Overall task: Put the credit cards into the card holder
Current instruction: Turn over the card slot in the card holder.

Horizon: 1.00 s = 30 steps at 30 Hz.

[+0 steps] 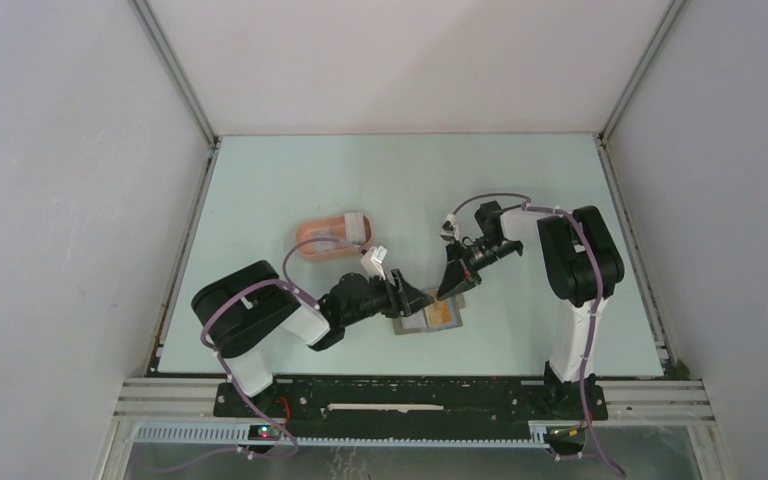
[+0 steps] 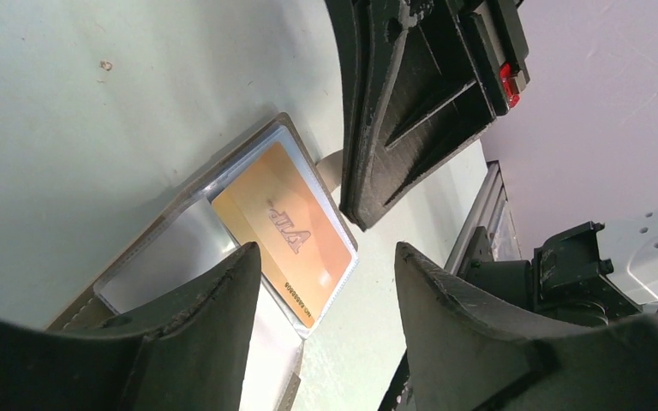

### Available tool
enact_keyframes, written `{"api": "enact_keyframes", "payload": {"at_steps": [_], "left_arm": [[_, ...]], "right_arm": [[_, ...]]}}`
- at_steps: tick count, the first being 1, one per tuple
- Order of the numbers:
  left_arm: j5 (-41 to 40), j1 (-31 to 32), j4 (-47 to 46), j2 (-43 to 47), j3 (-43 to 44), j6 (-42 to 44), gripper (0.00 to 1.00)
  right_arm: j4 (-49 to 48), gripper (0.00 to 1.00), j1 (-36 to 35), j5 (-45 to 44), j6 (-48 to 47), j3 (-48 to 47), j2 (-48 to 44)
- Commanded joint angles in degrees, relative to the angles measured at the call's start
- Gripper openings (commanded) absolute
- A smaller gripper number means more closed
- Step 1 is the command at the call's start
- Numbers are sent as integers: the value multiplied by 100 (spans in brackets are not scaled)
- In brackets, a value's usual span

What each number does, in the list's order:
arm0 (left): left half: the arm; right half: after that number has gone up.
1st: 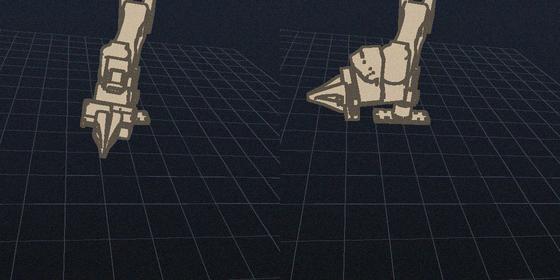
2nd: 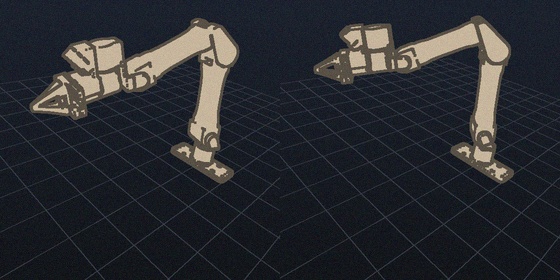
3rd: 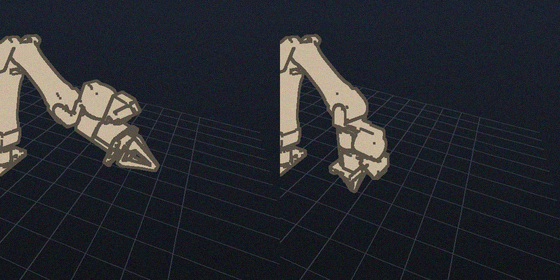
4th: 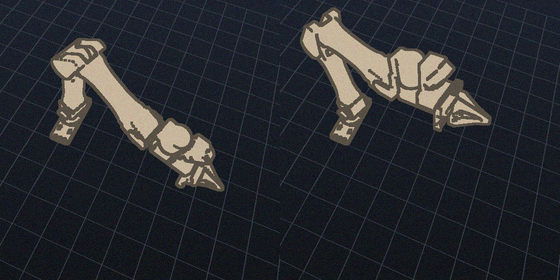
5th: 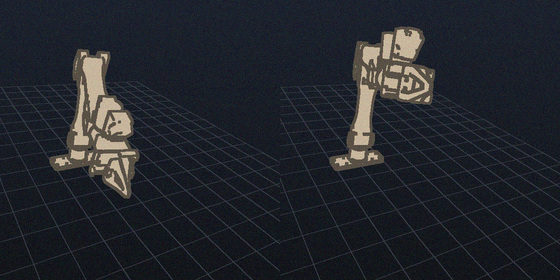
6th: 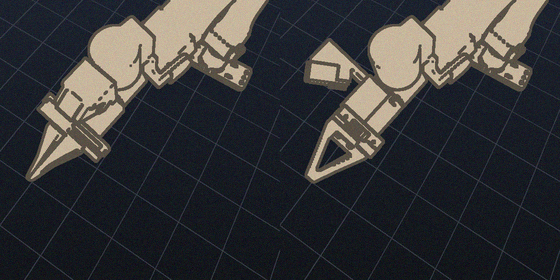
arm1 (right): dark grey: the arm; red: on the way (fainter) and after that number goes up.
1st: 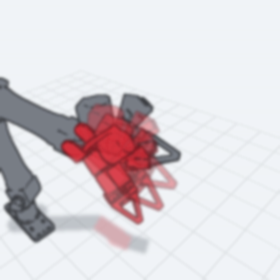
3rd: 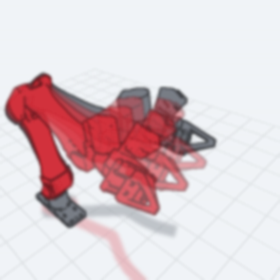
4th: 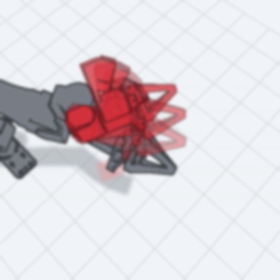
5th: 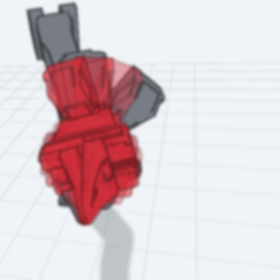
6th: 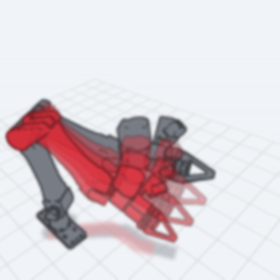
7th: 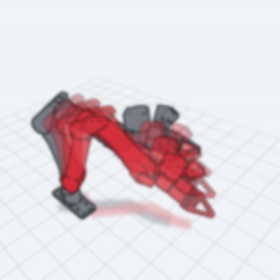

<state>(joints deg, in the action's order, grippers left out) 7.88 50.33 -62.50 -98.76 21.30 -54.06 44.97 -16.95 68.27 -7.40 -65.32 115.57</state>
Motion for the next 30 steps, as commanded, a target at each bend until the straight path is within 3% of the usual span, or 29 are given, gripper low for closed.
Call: {"api": "enact_keyframes", "payload": {"at_steps": [1,5,17,30], "left_arm": [[-23,-14,6,7,0,33,64],[8,12,86,-77,94,54,63],[25,58,80,-285,163,27,60],[63,64,27,-339,180,2,60]], "right_arm": [[-428,18,38,-1393,111,92,-850],[-550,25,-21,-1993,201,191,-1002],[-589,34,-146,-2257,275,149,-701],[-499,29,-159,-1781,271,94,-460]]}}
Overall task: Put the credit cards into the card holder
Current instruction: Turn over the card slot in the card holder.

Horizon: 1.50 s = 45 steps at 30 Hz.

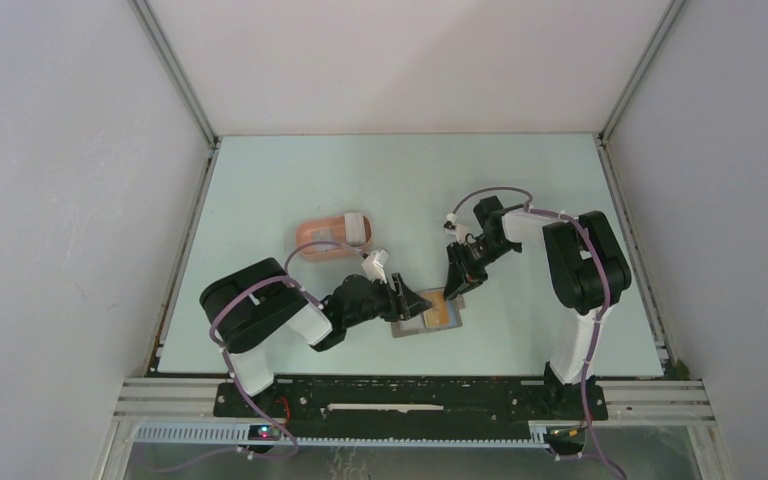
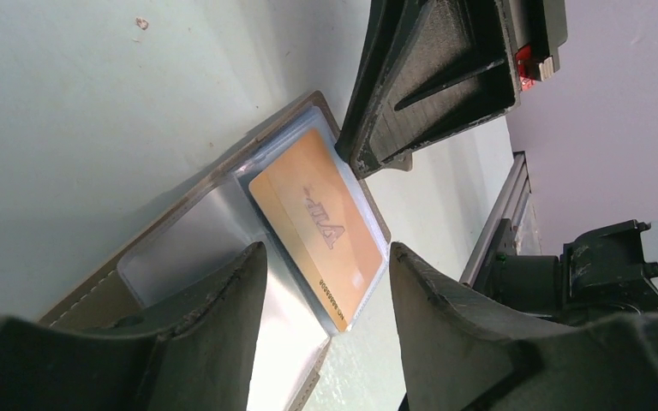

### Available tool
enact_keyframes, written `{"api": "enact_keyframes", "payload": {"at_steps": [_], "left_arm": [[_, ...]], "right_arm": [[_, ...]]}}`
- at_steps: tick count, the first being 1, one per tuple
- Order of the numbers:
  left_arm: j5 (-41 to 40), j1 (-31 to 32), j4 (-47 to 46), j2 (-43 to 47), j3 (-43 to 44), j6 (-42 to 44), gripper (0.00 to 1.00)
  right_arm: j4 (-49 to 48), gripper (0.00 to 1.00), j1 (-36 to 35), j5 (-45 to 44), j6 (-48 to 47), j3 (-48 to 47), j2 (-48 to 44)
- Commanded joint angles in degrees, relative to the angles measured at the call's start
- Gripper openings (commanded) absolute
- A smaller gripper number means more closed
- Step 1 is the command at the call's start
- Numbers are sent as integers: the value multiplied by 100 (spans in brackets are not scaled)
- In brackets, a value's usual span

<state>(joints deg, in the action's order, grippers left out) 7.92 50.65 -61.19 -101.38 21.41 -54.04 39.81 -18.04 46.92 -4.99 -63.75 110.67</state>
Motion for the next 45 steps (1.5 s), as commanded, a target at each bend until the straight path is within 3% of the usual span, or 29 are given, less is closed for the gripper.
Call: {"api": "enact_keyframes", "payload": {"at_steps": [1,9,17,25,45], "left_arm": [[60,29,-104,-78,170,-1,59],[77,28,-125,-83,187,-10,59],[93,30,-122,-131,218,-19,59],[73,26,-148,-116,180,-28,58],[155,24,-413,-113,139,-68,58]], "right_arm": [[37,28,-47,494,21,-77,52],[148,26,57,1023,41,-121,211],[-87,28,119,-44,121,-34,-258],[-83,31,130,-142,126,-25,-155],[89,24,124,1626,51,-80,58]]}}
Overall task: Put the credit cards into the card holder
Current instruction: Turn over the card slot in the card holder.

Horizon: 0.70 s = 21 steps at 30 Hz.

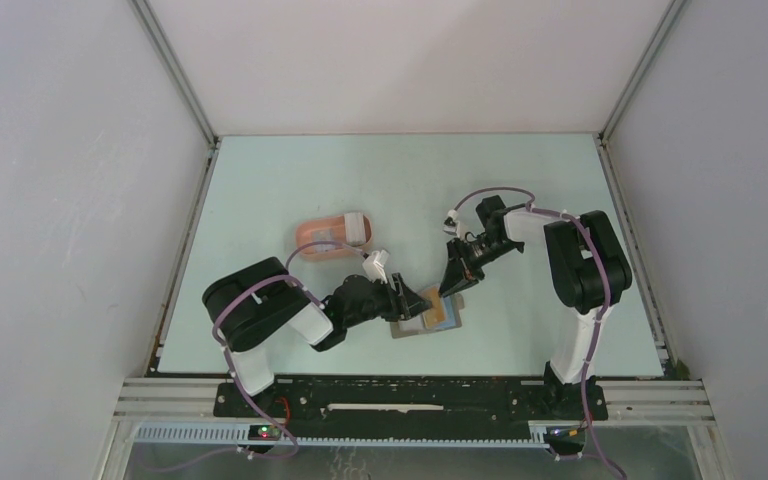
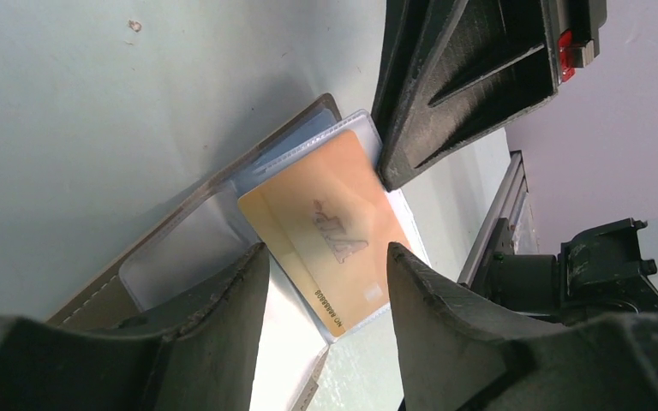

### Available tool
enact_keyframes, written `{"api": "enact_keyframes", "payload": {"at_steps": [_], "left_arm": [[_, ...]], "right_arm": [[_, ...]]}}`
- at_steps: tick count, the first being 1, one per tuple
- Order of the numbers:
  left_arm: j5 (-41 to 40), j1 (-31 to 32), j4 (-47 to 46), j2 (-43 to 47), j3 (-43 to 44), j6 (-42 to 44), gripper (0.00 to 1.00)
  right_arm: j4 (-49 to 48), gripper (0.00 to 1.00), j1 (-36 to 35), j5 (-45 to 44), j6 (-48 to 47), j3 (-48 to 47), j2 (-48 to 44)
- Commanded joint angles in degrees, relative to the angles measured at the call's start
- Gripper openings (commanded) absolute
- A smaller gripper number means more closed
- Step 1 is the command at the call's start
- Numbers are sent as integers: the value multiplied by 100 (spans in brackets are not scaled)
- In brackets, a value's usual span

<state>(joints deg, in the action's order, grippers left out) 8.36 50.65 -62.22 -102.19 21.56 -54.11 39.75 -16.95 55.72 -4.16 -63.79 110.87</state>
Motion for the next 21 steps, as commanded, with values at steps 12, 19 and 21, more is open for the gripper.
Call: {"api": "enact_keyframes", "payload": {"at_steps": [12,19,21], "left_arm": [[222,24,-845,-98,15,-187,61],[247,26,-921,-157,31,-221,61],[254,26,-916,-175,41,-223,61]], "right_arm": [[223,23,6,1110,-106,-125,269],[190,18,-12,1016,-63,-119,323],[182,17,-25,1027,-58,-125,325]]}}
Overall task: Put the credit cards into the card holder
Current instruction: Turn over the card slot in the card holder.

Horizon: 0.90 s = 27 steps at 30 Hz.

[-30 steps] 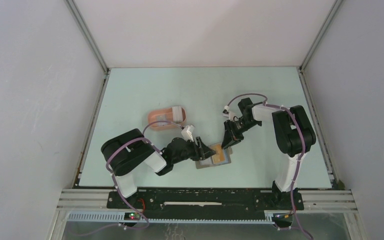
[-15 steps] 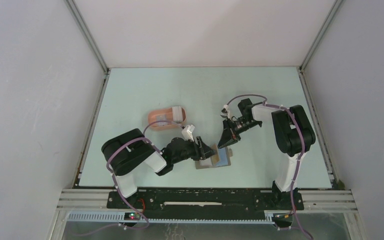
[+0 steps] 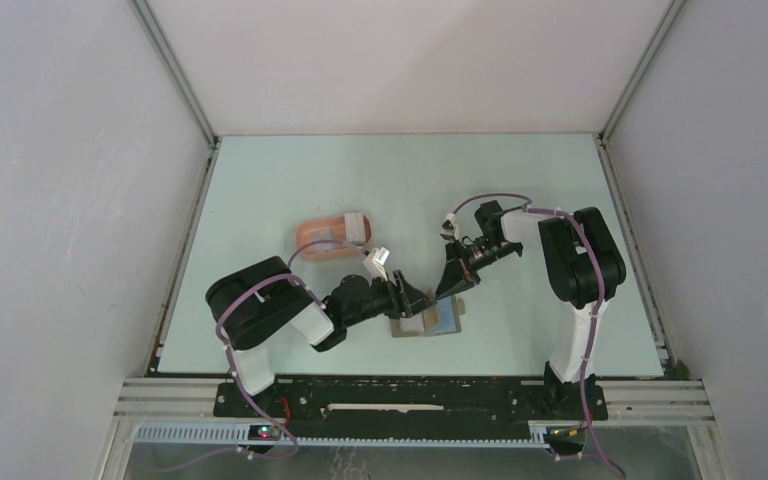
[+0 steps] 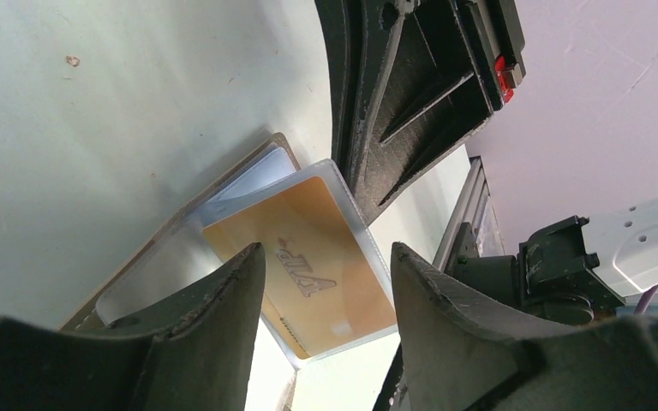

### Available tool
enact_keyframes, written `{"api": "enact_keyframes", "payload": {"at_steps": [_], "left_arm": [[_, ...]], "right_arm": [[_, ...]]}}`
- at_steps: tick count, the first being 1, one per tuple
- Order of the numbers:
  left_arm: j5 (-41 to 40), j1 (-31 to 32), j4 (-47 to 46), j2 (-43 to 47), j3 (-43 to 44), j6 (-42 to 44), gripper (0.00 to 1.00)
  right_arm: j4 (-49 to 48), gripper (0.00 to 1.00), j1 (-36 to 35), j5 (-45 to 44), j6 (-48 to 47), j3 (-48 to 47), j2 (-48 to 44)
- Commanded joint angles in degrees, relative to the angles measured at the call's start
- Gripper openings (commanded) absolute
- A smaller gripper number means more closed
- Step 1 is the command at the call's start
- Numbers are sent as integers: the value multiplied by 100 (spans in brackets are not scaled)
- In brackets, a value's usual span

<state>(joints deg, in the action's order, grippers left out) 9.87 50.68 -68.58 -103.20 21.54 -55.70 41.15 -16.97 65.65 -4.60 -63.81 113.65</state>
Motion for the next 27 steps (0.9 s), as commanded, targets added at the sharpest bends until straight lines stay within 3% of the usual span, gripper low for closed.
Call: {"api": "enact_keyframes", "payload": {"at_steps": [1,16,27], "left_arm": [[103,22,-267,-82,51,-64,61],[47,24,47,43,87,24,62],[-33,17,102,80,-3,24,54]], "right_arm": [[35,17,-32,37,-13,-124,50],[-147,20,-382,-497,63,-129,-96],[-127,22,-290,-563,30,-133,-173]]}}
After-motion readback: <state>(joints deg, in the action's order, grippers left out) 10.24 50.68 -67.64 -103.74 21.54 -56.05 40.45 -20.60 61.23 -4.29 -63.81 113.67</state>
